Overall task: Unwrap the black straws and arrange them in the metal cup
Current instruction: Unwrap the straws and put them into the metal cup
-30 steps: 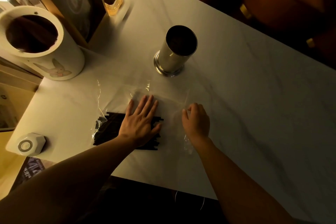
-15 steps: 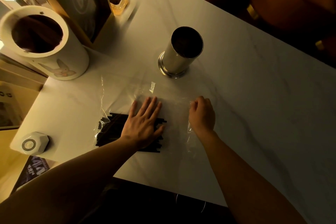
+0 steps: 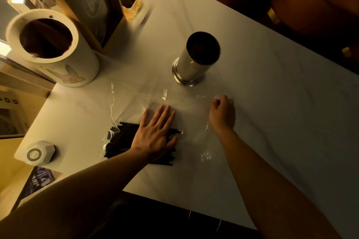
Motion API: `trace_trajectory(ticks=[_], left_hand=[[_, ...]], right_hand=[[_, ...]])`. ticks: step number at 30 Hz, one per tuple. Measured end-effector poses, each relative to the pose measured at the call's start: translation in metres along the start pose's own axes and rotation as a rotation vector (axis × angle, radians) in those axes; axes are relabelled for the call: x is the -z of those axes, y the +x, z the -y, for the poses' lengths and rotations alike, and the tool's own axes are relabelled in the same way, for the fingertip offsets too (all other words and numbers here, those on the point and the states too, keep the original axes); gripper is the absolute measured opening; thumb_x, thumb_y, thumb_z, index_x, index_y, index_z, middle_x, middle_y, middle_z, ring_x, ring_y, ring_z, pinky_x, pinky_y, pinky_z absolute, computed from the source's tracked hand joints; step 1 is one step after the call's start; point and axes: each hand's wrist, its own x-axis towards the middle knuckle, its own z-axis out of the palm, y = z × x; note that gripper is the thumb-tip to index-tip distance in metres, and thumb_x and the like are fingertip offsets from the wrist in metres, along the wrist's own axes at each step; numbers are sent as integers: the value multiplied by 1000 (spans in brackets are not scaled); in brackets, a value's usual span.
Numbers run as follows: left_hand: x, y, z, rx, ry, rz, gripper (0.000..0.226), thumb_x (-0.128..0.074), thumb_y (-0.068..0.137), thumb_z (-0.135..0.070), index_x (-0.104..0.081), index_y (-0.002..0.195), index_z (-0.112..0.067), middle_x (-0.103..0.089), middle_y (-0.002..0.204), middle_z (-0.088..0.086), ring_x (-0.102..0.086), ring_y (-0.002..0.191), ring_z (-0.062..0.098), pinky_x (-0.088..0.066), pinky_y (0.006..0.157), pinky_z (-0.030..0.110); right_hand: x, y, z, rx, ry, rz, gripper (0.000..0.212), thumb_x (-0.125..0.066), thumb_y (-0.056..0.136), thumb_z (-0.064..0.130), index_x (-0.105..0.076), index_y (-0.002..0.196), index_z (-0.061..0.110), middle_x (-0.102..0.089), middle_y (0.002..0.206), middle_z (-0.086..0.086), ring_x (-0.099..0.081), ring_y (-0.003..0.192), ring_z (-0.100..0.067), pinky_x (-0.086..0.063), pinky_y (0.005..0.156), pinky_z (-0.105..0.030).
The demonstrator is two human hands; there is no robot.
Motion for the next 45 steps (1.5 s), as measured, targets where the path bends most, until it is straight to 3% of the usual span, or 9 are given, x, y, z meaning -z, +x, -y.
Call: trace_trajectory(ticks=[4, 9, 12, 17, 22, 27, 32, 37, 45], left_hand=[[-1, 0, 0, 0, -2, 4, 84, -18, 100, -73, -2, 166, -23, 5, 174, 7, 10, 160, 24, -1, 129, 59], [-2, 0, 1, 4, 0, 16, 84, -17, 100, -73, 0, 166, -24, 5, 174, 7, 11, 160, 24, 0, 129, 58], [-2, 1, 0, 13, 4, 40, 84, -17, 99, -74, 1, 166, -25, 8, 174, 6, 14, 160, 24, 2, 128, 58], [0, 1, -1, 14, 3, 50, 84, -18, 100, -73, 0, 166, -25, 8, 174, 6, 13, 160, 24, 2, 128, 58], [4, -1, 1, 8, -27, 58, 83, -15, 100, -74, 4, 166, -26, 10, 174, 5, 15, 159, 23, 2, 129, 57], [21, -8, 9, 12, -299, -45, 79, -27, 102, -65, 0, 166, -26, 5, 174, 1, 10, 160, 16, 7, 130, 47], [36, -44, 49, 232, -459, -272, 76, -47, 98, -49, -32, 160, -8, -26, 169, 18, -25, 155, 35, -24, 124, 55], [41, -87, 93, 529, -465, -309, 69, -59, 101, -41, -33, 157, -8, -38, 161, 21, -39, 145, 42, -35, 117, 63], [84, -52, 94, 815, -1162, -187, 73, -74, 94, -13, -36, 156, -13, -72, 111, 8, -74, 90, 20, -63, 86, 47]], right_hand=[[9, 3, -3, -133, -16, -38, 19, -51, 93, 20, -56, 102, 3, -57, 112, -21, -57, 101, -39, -46, 83, -44], [8, -8, 4, -2, 57, -49, 12, -53, 90, 16, -55, 88, 4, -63, 93, -17, -57, 83, -32, -44, 70, -40], [-4, -8, 15, -192, 148, 135, 22, -56, 91, 27, -48, 79, 11, -58, 83, -12, -50, 74, -24, -32, 60, -30], [-18, 6, 29, -499, 425, 249, 48, -65, 86, 35, -63, 95, -12, -60, 85, -21, -55, 78, -28, -47, 72, -35], [-15, 8, 41, -575, 567, 299, 38, -69, 85, 23, -49, 56, 10, -48, 52, -3, -40, 39, -14, -36, 46, -22], [-2, 2, 46, -567, 691, 341, 26, -64, 90, 13, -55, 65, 13, -46, 56, -3, -37, 41, -12, -33, 47, -23], [16, -12, 40, -542, 756, 292, 23, -62, 91, 13, -56, 69, 15, -48, 58, -3, -38, 47, -15, -35, 51, -26], [32, -24, 41, -513, 770, 240, 27, -59, 93, 12, -51, 67, 13, -43, 57, -5, -33, 46, -18, -31, 49, -26], [56, -39, 48, -469, 823, 292, 16, -60, 95, 17, -60, 80, 12, -50, 62, -2, -44, 53, -13, -42, 56, -32]])
